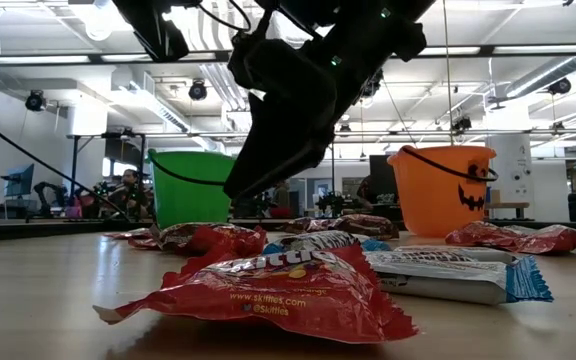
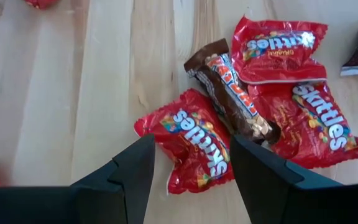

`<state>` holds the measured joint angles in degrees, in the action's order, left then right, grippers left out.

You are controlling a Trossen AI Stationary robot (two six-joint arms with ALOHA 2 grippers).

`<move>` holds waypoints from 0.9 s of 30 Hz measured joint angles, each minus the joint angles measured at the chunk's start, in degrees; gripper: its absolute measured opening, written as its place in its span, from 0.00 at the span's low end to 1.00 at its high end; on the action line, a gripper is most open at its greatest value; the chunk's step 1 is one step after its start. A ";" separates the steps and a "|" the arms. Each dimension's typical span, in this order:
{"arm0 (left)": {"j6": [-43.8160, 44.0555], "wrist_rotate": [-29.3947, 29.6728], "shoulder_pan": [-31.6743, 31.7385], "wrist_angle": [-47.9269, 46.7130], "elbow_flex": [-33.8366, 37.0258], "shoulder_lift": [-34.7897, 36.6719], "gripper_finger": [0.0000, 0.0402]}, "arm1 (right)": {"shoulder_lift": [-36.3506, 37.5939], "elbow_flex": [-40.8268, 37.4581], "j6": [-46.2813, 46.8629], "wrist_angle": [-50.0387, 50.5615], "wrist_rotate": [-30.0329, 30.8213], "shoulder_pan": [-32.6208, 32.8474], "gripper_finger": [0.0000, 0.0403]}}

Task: Sort candy
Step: Put the red candy into the orange bucket

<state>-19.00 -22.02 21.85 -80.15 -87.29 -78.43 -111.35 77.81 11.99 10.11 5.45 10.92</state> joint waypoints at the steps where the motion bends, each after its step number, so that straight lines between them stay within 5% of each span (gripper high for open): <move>1: 0.02 0.00 0.00 0.01 0.00 0.00 0.15 | 0.00 -0.20 0.00 -0.10 0.00 -0.07 0.49; 27: 0.48 0.00 -0.01 0.50 0.00 0.00 0.15 | -2.34 -1.08 1.03 -1.08 -1.03 -0.88 0.48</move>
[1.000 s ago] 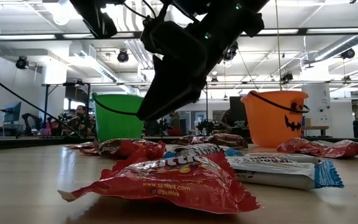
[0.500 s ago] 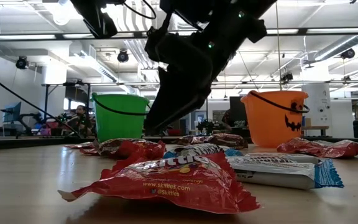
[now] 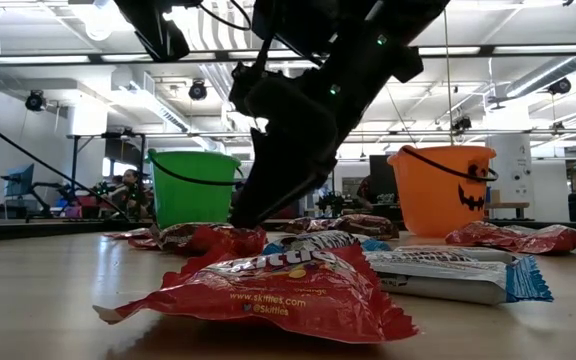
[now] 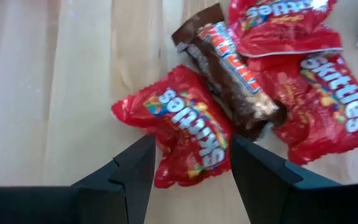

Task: Sort candy
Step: Put the red candy into the orange bucket

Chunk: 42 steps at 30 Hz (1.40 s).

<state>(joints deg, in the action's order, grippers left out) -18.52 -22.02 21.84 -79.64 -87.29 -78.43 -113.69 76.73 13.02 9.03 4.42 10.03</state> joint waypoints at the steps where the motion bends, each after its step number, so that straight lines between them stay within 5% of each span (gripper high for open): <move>1: 0.00 0.00 0.01 0.01 0.00 0.00 0.15 | 0.00 0.00 -0.13 -0.08 0.02 -0.03 0.48; 25: -0.04 0.03 0.01 0.38 0.00 0.00 0.15 | -4.04 2.10 4.28 0.41 -3.93 -2.14 0.47; 38: -0.17 0.02 0.01 0.38 0.00 0.00 0.15 | -4.70 2.23 9.92 -0.14 -9.49 -2.50 0.05; 42: -0.26 0.02 0.01 0.36 0.00 0.00 0.15 | -4.09 2.25 10.86 0.40 -11.06 -2.52 0.03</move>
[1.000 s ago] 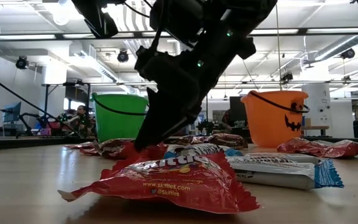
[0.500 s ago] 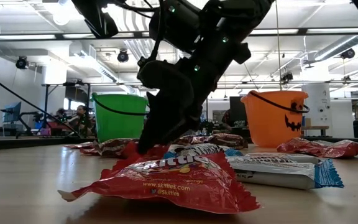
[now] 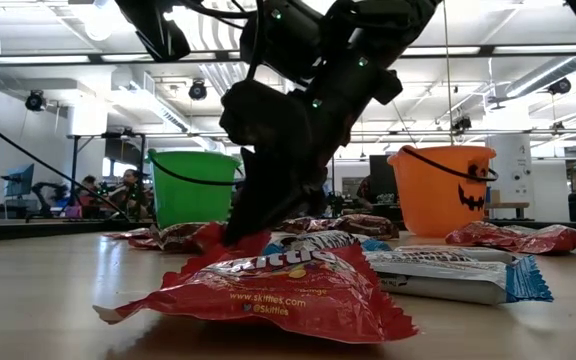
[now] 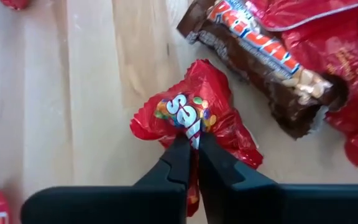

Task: Sort candy
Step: Put the red candy into the orange bucket

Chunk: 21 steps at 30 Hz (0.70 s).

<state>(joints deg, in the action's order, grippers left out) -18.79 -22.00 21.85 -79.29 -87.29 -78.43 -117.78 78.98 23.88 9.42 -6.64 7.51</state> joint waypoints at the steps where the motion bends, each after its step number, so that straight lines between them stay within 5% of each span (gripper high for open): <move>1: 0.00 0.00 0.00 0.00 0.00 0.00 0.15 | 0.23 0.20 0.05 0.20 -0.11 0.05 0.03; 21: 0.01 0.00 0.00 -0.06 0.00 0.00 0.15 | 2.96 10.07 -2.03 18.05 1.78 0.08 0.02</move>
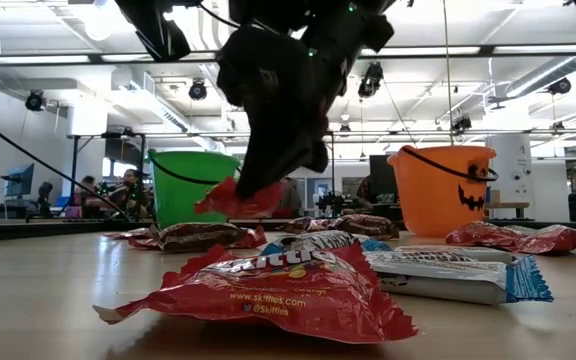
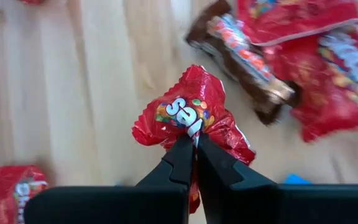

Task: Sort candy
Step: Put the red candy into the orange bucket

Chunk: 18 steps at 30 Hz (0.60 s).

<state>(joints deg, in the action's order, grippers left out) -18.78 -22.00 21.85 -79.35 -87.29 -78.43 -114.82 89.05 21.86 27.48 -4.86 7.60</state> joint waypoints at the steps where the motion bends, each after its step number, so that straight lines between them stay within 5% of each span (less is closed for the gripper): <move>1: -0.02 0.00 0.00 0.01 0.00 0.00 0.15 | 0.32 0.38 -0.03 1.26 0.98 -0.04 0.02; 18: -1.23 -0.01 0.00 -0.44 0.00 0.06 0.15 | 12.86 0.84 -0.44 11.27 11.67 -5.19 0.02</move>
<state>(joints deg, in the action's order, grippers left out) -20.01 -22.01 21.85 -79.79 -87.29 -78.37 -101.95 89.89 21.42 38.75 6.81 2.40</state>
